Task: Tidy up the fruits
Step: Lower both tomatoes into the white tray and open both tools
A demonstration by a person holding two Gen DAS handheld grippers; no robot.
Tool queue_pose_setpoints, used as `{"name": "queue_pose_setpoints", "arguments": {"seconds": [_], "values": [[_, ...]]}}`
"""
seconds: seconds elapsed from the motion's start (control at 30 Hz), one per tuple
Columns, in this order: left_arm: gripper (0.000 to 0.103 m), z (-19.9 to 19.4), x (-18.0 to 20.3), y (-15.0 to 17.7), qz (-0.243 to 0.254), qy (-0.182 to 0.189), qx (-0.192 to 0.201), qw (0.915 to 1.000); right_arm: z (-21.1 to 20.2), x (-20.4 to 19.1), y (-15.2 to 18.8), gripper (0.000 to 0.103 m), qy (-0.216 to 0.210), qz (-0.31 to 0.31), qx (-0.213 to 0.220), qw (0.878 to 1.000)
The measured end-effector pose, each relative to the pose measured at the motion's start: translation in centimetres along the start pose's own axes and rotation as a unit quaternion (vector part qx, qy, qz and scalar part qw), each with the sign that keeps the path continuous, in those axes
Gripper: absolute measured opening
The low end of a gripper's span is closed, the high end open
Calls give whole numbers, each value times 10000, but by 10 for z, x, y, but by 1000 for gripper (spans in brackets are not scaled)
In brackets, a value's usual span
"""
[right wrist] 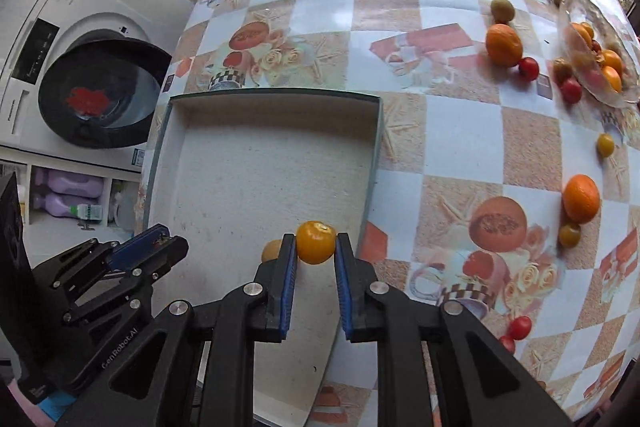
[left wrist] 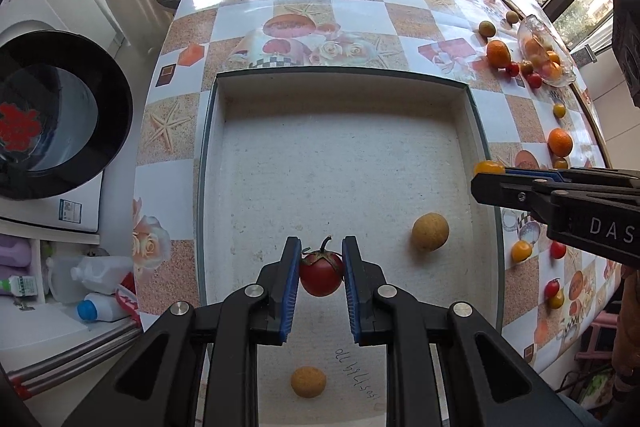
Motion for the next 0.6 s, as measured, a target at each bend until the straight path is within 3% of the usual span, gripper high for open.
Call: {"name": "queue_pose_setpoints", "arguments": {"seconds": [0.33,0.37,0.4,0.43,0.47,0.6], "values": [[22,26,-8,7,-56,-115,-389,9992,58,-26,-27,24,239,-115,-678,9973],[24,28,-9,8,-80,-125,-434,9989,62,-26,-28,36,264,-100,-739,9969],[37,30,-9,9,-107,-133,-461,9988,64,-27,-28,64,296,-90,-786,9964],[48,32,-11,11,-138,-159,-455,9987,66,-27,-29,71,310,-77,-818,9961],[68,31,-12,12,-166,-224,-399,9988,66,-28,-29,79,158,-54,-835,9964],[70,34,-17,16,-186,-244,-389,9988,56,-31,-29,81,98,-91,-699,9975]]}}
Point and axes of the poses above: each gripper's, at about its wrist camera, not at the fingertips, and z roughly the way its jaws point, x to its right, y to its underside, the point moved 1 cm from there along z, roughly the way its jaws point, and after that the axes turned 9 degrees about z, right-handed, at the moved point
